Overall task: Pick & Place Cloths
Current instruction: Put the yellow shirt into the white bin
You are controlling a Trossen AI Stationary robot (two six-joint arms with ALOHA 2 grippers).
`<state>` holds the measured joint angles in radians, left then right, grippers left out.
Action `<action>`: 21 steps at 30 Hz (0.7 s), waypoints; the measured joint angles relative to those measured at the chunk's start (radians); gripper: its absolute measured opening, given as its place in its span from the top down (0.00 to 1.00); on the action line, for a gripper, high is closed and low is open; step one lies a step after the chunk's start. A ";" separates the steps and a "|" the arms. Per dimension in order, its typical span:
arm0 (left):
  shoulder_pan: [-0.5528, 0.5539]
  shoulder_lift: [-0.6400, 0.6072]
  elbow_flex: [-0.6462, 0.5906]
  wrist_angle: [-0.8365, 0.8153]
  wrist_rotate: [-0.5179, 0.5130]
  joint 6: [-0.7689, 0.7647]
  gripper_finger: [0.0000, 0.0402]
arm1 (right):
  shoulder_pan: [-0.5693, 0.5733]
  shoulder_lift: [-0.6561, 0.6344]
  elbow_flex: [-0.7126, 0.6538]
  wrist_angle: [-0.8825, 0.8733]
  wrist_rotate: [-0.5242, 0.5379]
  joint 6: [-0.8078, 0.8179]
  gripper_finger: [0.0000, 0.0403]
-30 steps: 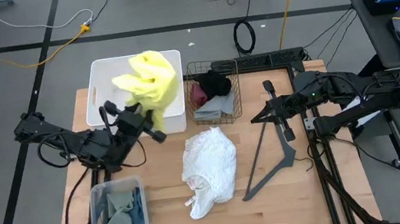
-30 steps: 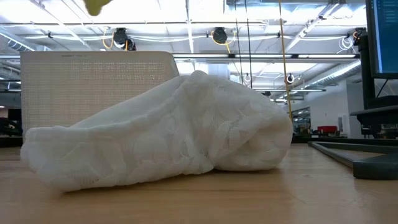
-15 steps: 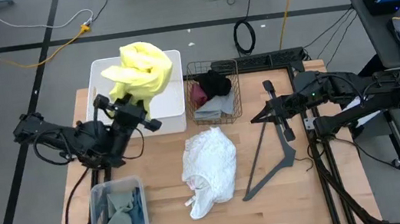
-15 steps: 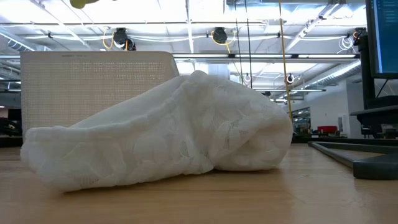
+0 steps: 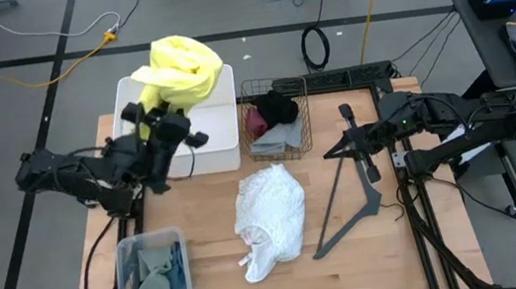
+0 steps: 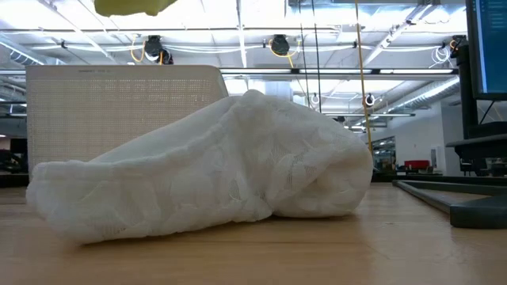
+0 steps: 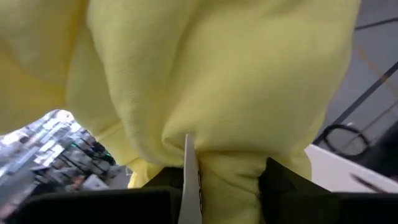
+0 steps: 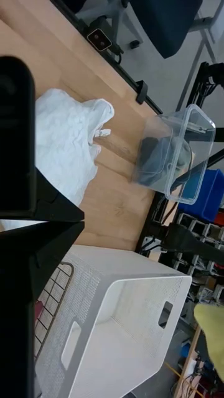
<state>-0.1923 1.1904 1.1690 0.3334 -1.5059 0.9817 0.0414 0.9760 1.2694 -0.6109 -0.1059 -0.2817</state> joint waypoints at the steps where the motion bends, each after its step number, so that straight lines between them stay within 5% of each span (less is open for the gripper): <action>1: 0.024 0.000 0.000 -0.002 0.019 0.018 0.79 | 0.000 0.000 0.000 0.000 0.000 0.000 0.99; 11: 0.264 0.000 0.000 -0.173 0.223 0.033 0.79 | 0.000 0.000 0.000 0.000 0.000 0.000 0.99; 21: 0.501 0.001 0.000 -0.556 0.613 -0.302 0.79 | 0.000 0.000 0.000 0.000 0.005 0.000 0.99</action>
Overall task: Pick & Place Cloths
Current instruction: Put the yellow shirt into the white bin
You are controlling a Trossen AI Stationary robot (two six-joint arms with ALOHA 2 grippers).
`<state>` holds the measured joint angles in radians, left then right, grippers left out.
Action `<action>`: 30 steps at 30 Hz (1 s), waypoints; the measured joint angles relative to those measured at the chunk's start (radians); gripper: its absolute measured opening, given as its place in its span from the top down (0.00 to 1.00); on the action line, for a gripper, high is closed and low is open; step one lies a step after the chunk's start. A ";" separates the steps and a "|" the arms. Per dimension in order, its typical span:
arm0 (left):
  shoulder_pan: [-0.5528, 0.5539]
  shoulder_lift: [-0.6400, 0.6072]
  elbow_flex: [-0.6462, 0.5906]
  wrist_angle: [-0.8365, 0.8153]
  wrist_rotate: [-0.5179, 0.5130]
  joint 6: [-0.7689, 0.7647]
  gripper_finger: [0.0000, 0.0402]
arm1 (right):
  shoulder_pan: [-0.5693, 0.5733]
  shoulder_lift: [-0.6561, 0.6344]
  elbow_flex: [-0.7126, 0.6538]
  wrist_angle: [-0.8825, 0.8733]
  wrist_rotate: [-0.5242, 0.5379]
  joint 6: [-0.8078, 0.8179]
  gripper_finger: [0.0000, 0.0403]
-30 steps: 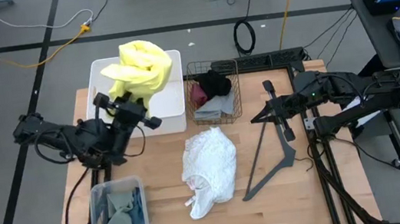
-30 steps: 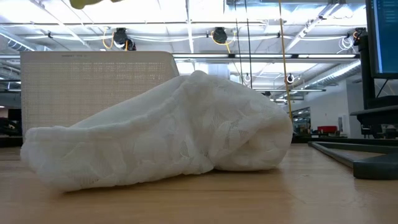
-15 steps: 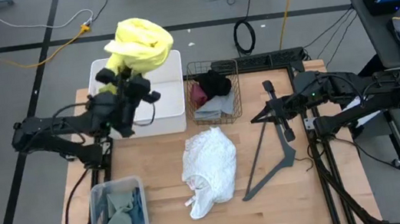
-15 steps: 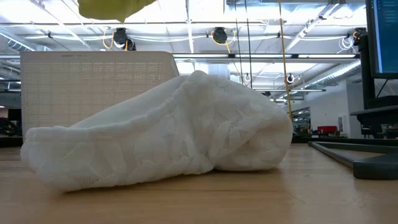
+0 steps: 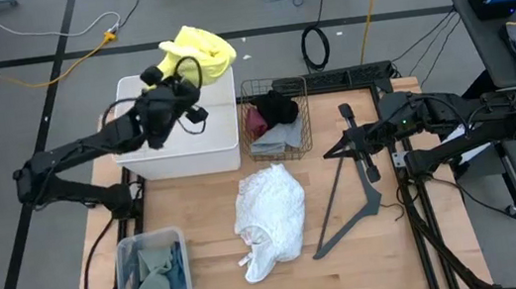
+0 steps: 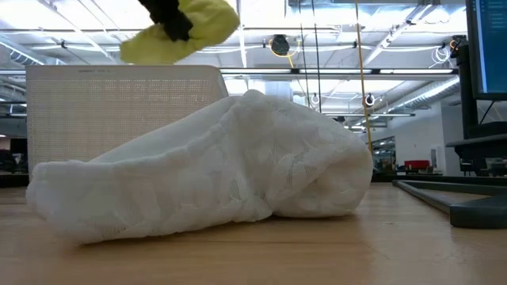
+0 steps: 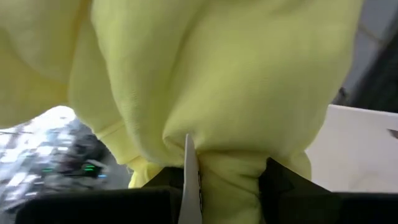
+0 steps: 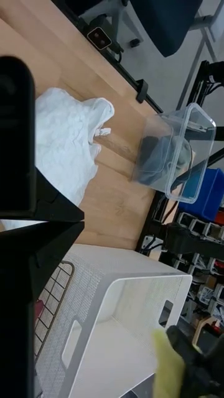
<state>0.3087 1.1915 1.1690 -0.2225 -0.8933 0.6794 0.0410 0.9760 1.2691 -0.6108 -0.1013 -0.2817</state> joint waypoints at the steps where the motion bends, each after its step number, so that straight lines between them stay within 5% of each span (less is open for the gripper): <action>1: 0.023 0.000 0.000 -0.025 0.045 -0.027 0.79 | 0.000 0.000 0.000 0.000 0.000 0.000 0.99; 13: 0.278 0.012 0.039 -0.409 0.506 -0.224 0.79 | 0.000 0.000 0.000 0.001 0.182 0.008 0.99; 22: 0.418 0.060 0.047 -0.576 0.805 -0.215 0.79 | -0.001 0.000 0.000 0.019 0.184 0.008 0.99; 30: 0.473 0.187 0.048 -0.682 0.913 -0.162 0.79 | -0.001 0.000 0.000 0.094 0.184 0.008 0.99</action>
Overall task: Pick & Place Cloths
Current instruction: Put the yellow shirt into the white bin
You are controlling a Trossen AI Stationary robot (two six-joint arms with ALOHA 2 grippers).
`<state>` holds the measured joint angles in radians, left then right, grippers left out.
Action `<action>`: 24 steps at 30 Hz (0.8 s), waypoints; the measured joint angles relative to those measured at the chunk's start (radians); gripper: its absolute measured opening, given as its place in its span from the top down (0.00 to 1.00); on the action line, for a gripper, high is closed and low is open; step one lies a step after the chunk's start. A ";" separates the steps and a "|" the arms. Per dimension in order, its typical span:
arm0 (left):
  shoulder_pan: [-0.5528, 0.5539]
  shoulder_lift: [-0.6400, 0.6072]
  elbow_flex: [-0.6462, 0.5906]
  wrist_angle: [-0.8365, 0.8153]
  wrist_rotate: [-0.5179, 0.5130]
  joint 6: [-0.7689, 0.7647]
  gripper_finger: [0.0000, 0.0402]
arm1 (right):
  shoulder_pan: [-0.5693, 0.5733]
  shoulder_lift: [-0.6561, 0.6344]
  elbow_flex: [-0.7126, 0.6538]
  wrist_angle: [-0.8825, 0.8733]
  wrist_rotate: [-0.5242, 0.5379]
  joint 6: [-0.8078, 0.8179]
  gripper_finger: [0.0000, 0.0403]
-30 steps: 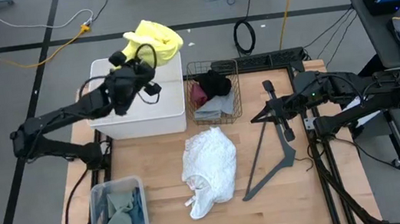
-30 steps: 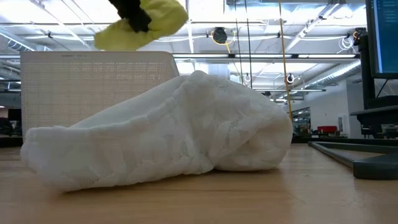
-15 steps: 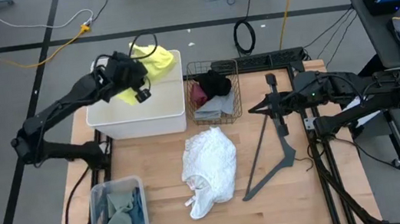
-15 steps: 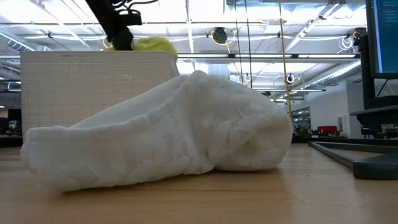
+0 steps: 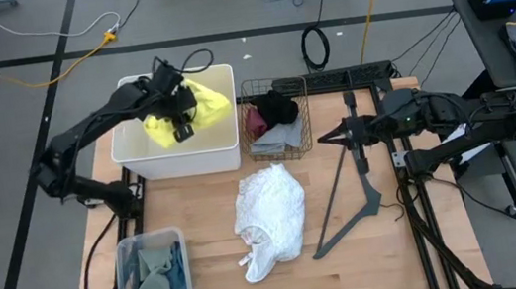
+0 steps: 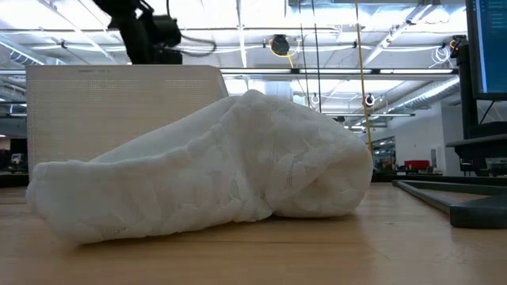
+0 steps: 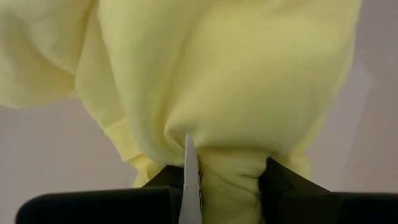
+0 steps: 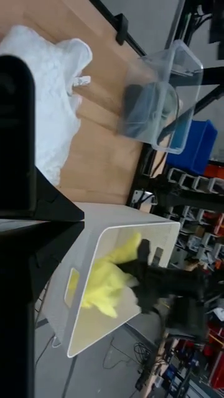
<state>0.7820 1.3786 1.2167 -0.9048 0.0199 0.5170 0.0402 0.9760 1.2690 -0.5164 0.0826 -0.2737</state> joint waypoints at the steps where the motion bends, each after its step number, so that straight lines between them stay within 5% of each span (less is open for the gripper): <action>1: 0.008 0.017 0.000 -0.010 0.013 0.001 0.79 | 0.000 0.000 0.000 0.005 0.000 0.000 0.99; 24: 0.063 0.311 0.137 -0.325 0.121 -0.083 0.79 | 0.000 0.000 0.000 0.034 0.003 0.027 0.99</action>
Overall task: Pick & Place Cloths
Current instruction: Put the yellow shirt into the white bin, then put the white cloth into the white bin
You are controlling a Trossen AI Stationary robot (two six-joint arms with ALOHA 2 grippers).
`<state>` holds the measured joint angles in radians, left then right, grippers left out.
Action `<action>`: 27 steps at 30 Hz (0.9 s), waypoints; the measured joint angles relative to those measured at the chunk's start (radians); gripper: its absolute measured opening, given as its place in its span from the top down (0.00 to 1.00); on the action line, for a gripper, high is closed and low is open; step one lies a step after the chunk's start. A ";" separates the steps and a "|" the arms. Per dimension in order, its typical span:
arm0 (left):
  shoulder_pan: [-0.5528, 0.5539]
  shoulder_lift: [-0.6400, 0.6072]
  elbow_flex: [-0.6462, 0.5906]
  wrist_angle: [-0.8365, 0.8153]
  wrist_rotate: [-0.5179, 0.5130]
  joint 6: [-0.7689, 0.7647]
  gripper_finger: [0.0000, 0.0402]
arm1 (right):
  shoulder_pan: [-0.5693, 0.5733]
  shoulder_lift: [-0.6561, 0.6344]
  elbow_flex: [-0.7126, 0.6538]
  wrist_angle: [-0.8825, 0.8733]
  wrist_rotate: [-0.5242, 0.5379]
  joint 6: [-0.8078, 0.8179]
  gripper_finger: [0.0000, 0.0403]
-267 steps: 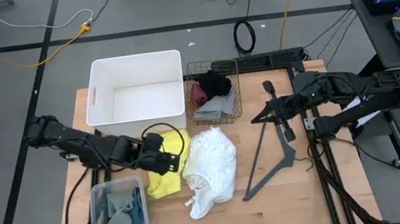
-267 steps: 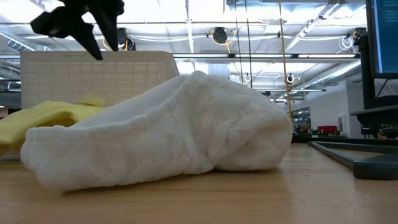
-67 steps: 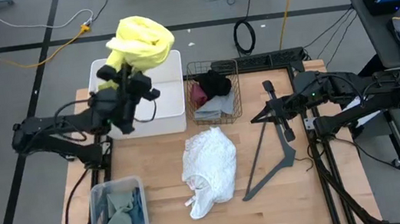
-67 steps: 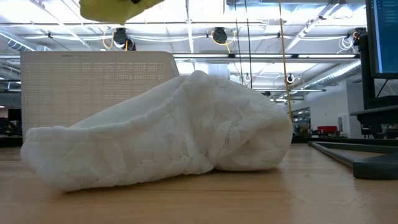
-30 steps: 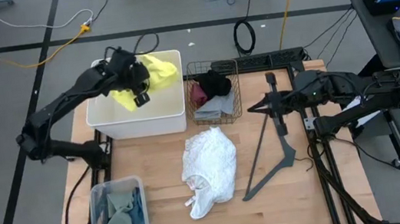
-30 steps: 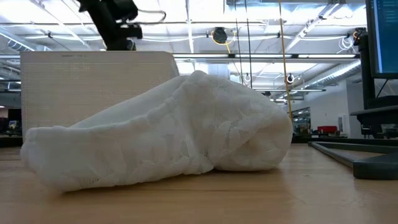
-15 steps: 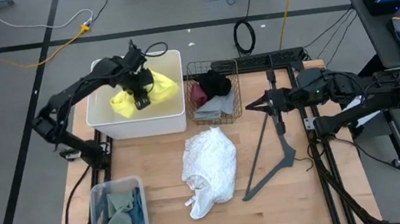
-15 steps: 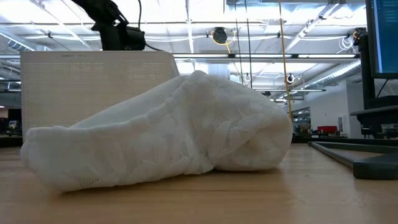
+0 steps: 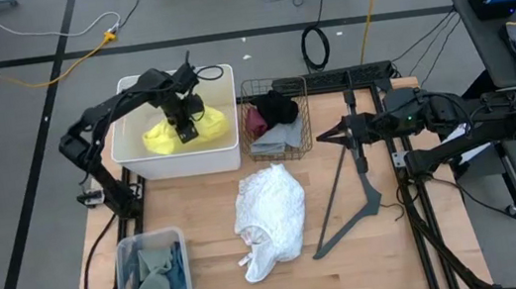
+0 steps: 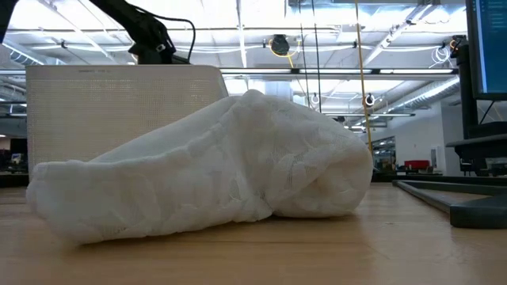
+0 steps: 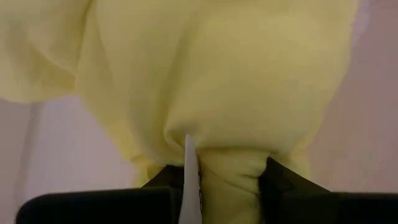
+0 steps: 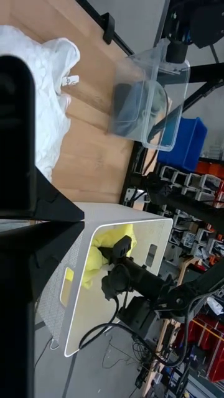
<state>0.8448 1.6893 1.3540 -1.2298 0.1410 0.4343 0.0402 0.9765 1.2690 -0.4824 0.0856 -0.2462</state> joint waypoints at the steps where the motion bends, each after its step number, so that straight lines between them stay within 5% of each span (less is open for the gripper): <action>1: 0.000 0.000 0.000 -0.003 0.001 -0.003 0.79 | 0.000 0.000 0.000 0.000 0.000 0.000 0.99; 18: -0.003 0.000 0.000 -0.003 0.011 -0.179 0.49 | 0.000 0.000 0.000 0.000 -0.002 -0.001 0.99; 27: -0.022 -0.001 0.000 -0.023 -0.129 -0.194 0.31 | 0.000 0.000 0.000 0.000 -0.004 -0.001 0.99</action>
<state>0.8227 1.6886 1.3540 -1.2530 0.0122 0.2407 0.0402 0.9766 1.2690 -0.4824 0.0818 -0.2470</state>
